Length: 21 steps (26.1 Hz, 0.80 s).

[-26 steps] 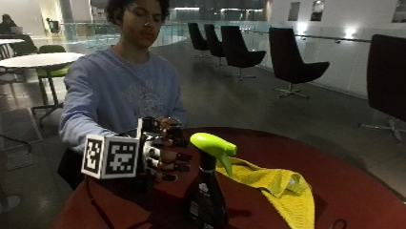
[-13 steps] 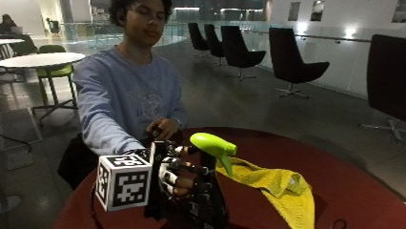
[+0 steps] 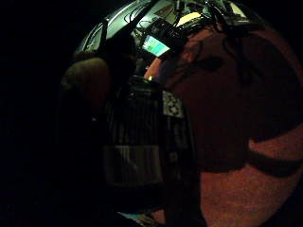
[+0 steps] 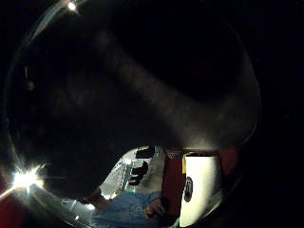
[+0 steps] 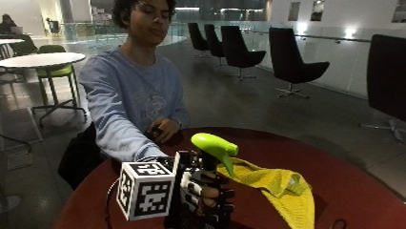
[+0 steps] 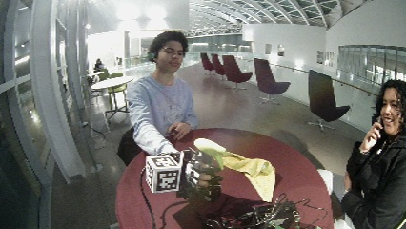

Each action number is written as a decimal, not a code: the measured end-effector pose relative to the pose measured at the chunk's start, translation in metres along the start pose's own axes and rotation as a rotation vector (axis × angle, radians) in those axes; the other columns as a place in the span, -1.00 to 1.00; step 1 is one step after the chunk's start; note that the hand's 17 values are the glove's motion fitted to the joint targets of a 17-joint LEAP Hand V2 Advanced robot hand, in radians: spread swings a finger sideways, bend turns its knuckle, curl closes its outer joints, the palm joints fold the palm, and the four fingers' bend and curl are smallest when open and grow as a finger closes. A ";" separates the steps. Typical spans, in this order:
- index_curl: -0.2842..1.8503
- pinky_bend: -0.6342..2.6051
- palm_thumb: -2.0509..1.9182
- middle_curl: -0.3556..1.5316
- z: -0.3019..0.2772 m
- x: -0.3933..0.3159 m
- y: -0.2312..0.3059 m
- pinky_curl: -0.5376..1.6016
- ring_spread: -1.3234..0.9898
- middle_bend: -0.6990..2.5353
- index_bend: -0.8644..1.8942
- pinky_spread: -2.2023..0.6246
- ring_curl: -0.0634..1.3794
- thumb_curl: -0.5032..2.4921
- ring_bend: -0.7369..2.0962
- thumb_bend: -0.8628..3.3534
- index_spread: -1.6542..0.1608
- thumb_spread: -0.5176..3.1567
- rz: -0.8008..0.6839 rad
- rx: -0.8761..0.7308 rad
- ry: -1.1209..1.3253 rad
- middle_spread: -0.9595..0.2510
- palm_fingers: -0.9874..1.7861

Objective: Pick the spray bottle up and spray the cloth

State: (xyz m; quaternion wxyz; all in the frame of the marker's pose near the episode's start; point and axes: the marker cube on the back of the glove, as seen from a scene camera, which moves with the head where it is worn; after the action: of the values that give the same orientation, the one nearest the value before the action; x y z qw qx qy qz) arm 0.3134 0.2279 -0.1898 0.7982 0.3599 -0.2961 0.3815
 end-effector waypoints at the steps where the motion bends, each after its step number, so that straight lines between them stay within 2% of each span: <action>1: -0.40 -0.53 0.44 -0.19 0.001 0.000 -0.001 -0.29 0.11 -0.36 -0.21 0.73 -0.49 -0.39 -0.22 -0.60 0.47 -0.16 0.005 0.012 0.005 0.48 0.37; 6: -0.36 -0.53 0.52 -0.17 0.000 -0.001 -0.005 -0.30 0.08 -0.33 -0.19 0.71 -0.46 -0.34 -0.19 -0.57 0.50 -0.23 0.010 0.102 0.049 0.44 0.53; 11: -0.32 -0.51 0.55 -0.14 -0.001 -0.004 -0.006 -0.28 0.06 -0.32 -0.17 0.67 -0.42 -0.31 -0.17 -0.58 0.53 -0.31 -0.026 0.157 0.077 0.40 0.57; 21: -0.27 -0.50 0.57 -0.12 0.008 -0.038 0.011 -0.26 0.05 -0.30 -0.17 0.64 -0.40 -0.27 -0.16 -0.60 0.55 -0.40 -0.016 -0.047 0.161 0.37 0.58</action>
State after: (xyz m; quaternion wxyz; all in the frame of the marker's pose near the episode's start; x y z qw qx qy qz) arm 0.2826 0.2115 -0.2101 0.8306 0.3116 -0.2370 0.3960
